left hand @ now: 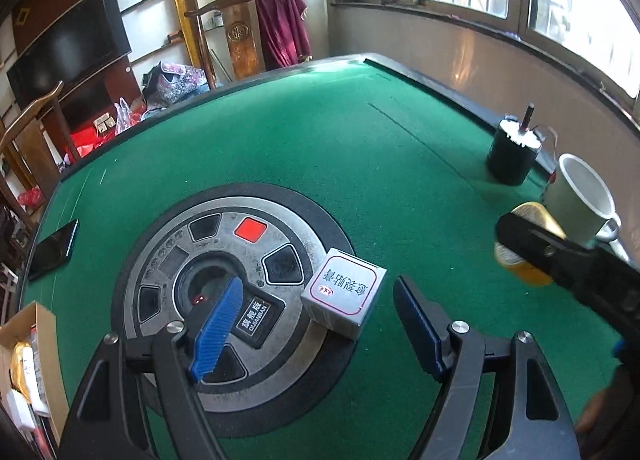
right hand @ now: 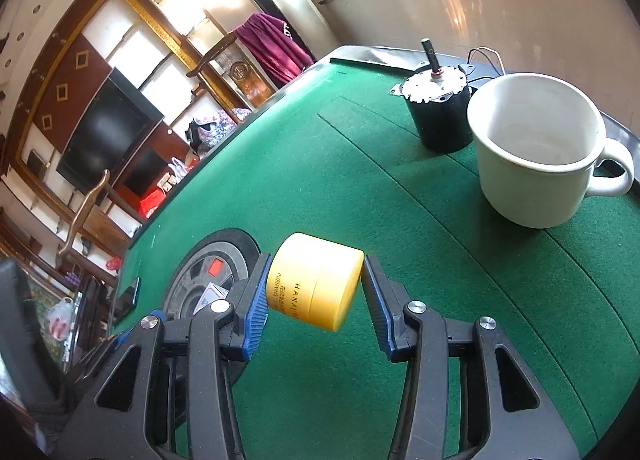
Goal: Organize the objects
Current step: 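Grasp the white-and-red printed box with the left tool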
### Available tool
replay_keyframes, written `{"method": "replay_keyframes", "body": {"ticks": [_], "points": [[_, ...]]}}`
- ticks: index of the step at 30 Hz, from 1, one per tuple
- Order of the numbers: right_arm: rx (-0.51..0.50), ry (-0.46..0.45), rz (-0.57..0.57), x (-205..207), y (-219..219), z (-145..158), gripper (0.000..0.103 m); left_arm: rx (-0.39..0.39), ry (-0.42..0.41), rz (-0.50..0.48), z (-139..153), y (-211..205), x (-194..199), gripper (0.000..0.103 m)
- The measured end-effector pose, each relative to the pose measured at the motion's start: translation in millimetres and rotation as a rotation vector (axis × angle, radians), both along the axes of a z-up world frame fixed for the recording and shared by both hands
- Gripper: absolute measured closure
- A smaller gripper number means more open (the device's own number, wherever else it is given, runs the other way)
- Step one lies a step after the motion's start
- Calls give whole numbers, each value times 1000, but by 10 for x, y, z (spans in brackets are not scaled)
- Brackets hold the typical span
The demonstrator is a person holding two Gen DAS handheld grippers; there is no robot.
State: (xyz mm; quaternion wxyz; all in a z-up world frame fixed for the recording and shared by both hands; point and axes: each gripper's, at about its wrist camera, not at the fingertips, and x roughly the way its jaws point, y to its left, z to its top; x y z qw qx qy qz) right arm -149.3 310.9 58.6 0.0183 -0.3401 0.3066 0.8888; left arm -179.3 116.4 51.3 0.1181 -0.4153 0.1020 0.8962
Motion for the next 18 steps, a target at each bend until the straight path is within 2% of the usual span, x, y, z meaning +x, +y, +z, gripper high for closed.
{"method": "replay_keyframes", "body": {"ticks": [5, 7, 8, 9, 13, 18], "points": [[2, -2, -4, 10, 1, 13, 58, -26, 26, -10, -147, 50, -66, 27], [2, -5, -2, 13, -15, 12, 59, -41, 24, -4, -224, 58, -74, 42], [4, -6, -1, 11, -19, 10, 59, -39, 14, -3, -254, 53, -77, 59], [6, -8, -2, 8, -20, 8, 59, -30, 3, -2, -284, 32, -80, 69], [11, -15, 9, -11, -46, -5, 59, -4, 22, 47, -312, -83, -26, 70], [28, -18, 24, -30, -93, -13, 59, 3, 47, 64, -298, -172, 107, 70]]}}
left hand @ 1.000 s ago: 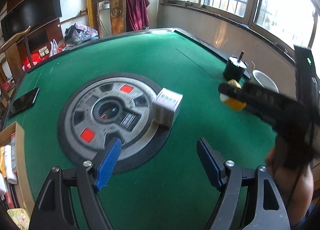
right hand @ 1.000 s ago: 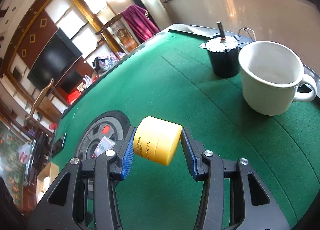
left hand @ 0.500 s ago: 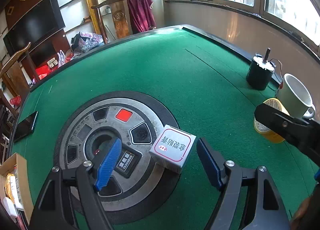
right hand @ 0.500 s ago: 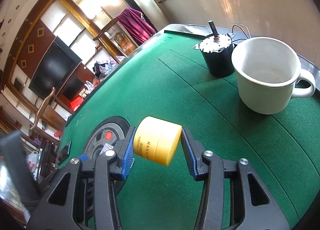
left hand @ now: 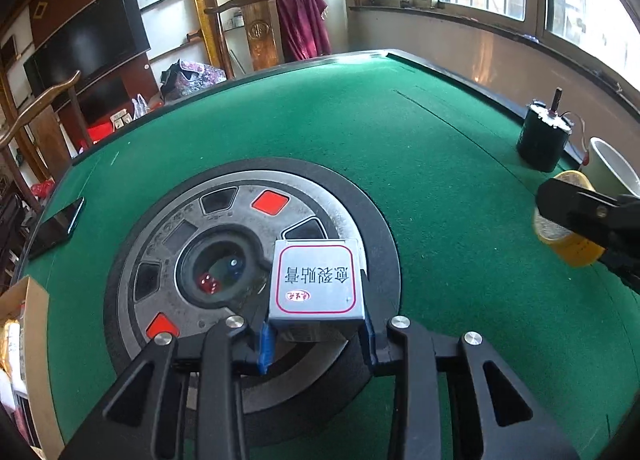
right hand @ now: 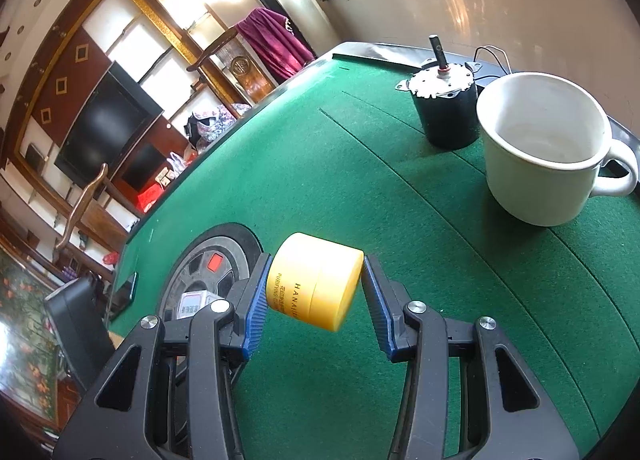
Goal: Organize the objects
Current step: 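Grasp the white-and-red printed box with the left tool, then carry the white box and yellow jar over the cardboard tray with both tools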
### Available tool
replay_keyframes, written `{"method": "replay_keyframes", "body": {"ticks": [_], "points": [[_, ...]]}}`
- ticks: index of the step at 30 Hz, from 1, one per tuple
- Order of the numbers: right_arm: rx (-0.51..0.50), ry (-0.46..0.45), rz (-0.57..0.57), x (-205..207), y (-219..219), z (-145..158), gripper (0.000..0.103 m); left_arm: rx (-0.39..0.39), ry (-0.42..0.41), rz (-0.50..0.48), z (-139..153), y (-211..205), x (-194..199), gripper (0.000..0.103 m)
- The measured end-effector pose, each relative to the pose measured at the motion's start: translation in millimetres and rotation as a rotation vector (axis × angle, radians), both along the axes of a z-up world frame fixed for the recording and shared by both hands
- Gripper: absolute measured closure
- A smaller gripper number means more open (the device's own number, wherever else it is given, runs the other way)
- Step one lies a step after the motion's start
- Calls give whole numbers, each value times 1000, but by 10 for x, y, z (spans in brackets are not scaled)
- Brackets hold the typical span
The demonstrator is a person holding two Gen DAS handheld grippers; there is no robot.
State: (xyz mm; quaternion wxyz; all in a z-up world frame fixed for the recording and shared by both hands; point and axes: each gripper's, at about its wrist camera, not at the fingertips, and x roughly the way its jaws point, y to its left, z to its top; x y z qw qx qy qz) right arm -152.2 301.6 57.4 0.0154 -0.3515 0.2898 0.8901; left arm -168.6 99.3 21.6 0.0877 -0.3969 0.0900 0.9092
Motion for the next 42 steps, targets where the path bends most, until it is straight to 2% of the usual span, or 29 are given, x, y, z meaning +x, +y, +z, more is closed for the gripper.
{"method": "replay_keyframes", "body": {"ticks": [5, 13, 20, 24, 42], "points": [[29, -9, 27, -23, -81, -16, 59, 5, 27, 2, 54, -127, 218, 70], [146, -11, 89, -40, -354, -8, 59, 24, 55, 14, 88, -415, 539, 70], [226, 0, 119, -27, -533, 17, 59, 92, 67, 68, 118, -736, 676, 70], [267, 8, 138, -9, -642, 37, 59, 105, 92, 87, 149, -821, 715, 70], [411, 65, 207, 183, -1055, 137, 59, 84, 181, 103, 230, -967, 1005, 70]]}}
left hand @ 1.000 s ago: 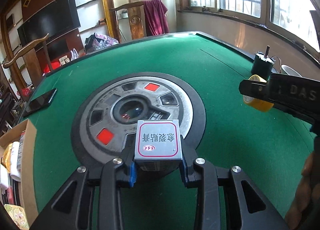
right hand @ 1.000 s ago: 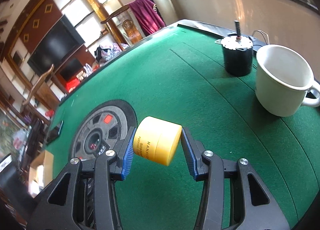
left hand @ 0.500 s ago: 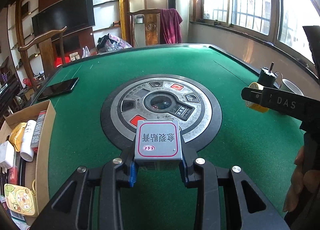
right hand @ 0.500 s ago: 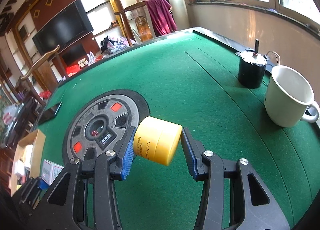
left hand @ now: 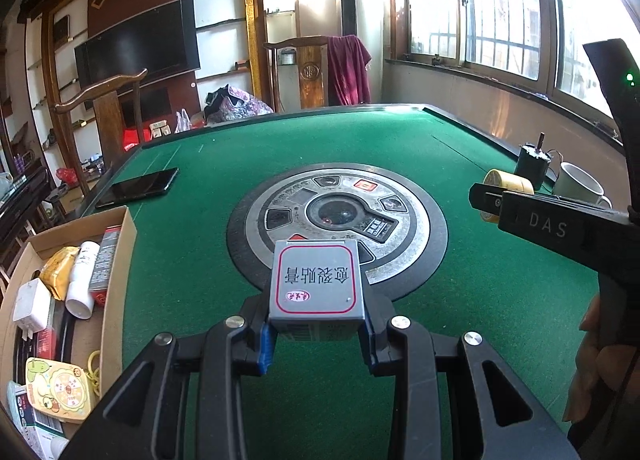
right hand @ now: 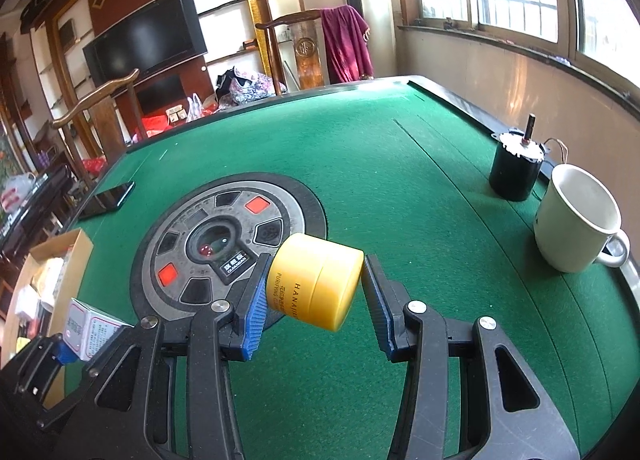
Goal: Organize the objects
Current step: 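Carry the white box and yellow jar over the cardboard tray with both tools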
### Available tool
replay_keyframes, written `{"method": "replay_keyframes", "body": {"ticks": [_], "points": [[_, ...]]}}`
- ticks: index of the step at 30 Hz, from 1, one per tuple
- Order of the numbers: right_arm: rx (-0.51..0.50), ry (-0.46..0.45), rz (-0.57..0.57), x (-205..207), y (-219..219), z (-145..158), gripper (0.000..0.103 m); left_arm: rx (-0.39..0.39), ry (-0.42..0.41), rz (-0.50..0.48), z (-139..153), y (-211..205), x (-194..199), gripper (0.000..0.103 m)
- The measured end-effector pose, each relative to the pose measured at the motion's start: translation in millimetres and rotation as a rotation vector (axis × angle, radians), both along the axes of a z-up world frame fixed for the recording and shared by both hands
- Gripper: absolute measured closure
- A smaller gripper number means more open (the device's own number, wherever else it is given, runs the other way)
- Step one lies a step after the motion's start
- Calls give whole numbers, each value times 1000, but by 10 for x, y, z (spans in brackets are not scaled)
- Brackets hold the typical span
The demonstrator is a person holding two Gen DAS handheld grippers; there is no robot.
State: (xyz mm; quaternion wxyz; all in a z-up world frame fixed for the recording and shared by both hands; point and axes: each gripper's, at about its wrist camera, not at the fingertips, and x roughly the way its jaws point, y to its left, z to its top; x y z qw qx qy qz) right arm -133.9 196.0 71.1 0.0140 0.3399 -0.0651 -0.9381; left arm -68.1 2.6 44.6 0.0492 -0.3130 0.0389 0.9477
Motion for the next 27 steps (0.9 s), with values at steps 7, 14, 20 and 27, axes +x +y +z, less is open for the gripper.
{"method": "replay_keyframes", "body": {"ticks": [7, 14, 20, 27], "points": [[70, 34, 25, 106, -179, 41, 59, -4, 28, 6, 42, -51, 88, 70], [121, 63, 44, 191, -312, 80, 59, -3, 70, 20, 122, -102, 179, 69], [153, 88, 55, 288, -419, 119, 59, 8, 104, 34, 193, -195, 270, 69], [205, 138, 70, 443, -593, 198, 59, 38, 167, 68, 366, -407, 534, 69]]}}
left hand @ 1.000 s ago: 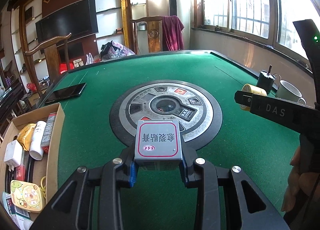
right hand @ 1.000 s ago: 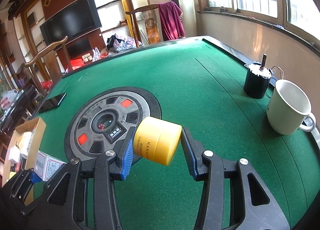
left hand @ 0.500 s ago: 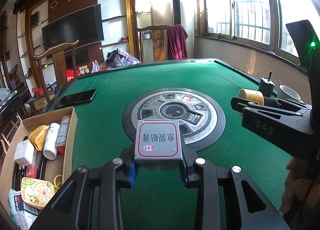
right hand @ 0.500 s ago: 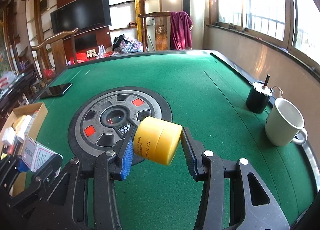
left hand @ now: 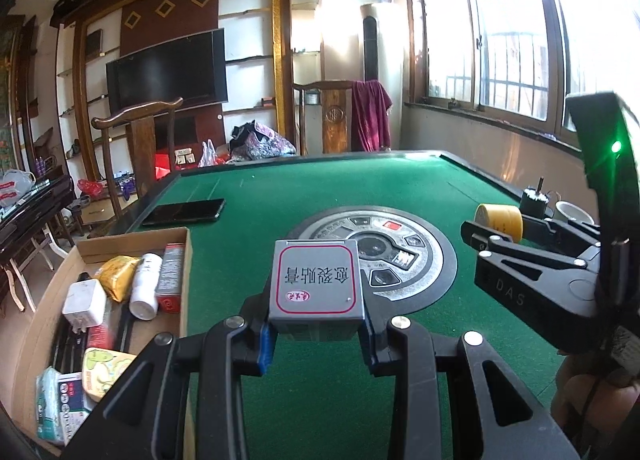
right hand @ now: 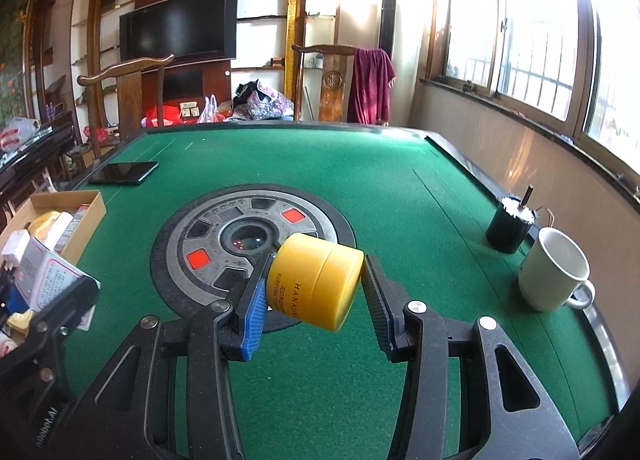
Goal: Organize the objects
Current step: 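Carry the white box and yellow jar over the cardboard tray with both tools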
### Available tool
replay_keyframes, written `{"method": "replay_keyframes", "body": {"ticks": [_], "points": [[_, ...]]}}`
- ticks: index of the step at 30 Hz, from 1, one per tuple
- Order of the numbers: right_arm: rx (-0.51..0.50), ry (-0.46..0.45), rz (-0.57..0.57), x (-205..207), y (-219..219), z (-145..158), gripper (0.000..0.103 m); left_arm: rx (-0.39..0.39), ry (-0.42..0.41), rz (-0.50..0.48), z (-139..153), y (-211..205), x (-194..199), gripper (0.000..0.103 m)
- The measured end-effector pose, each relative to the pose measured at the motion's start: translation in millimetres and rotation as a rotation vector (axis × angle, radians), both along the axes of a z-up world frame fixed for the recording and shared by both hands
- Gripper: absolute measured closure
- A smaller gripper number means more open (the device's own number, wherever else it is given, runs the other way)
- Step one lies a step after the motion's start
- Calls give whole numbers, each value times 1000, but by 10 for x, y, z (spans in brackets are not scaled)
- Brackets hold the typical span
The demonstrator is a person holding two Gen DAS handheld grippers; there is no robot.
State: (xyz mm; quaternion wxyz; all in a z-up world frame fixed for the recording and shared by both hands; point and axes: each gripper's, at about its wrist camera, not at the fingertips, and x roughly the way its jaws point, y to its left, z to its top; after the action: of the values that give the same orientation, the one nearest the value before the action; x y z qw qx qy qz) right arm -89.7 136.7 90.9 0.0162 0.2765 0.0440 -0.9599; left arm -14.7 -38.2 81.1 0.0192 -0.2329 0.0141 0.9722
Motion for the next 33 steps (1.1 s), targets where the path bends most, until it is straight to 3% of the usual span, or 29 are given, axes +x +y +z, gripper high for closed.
{"method": "replay_keyframes", "body": {"ticks": [8, 15, 19, 22, 33], "points": [[-11, 15, 78, 173, -303, 87, 59, 41, 36, 62, 156, -470, 330, 69], [-42, -7, 270, 352, -982, 148, 58, 100, 15, 205, 135, -1196, 500, 69], [-90, -86, 404, 372, -1454, 111, 58, 162, -59, 300, -2, -1657, 499, 69], [-167, -197, 487, 300, -1747, -2, 58, 183, -91, 345, -75, -1829, 517, 69], [-212, -368, 566, 26, -2387, -282, 58, 196, -183, 401, -281, -2005, 450, 69]]}}
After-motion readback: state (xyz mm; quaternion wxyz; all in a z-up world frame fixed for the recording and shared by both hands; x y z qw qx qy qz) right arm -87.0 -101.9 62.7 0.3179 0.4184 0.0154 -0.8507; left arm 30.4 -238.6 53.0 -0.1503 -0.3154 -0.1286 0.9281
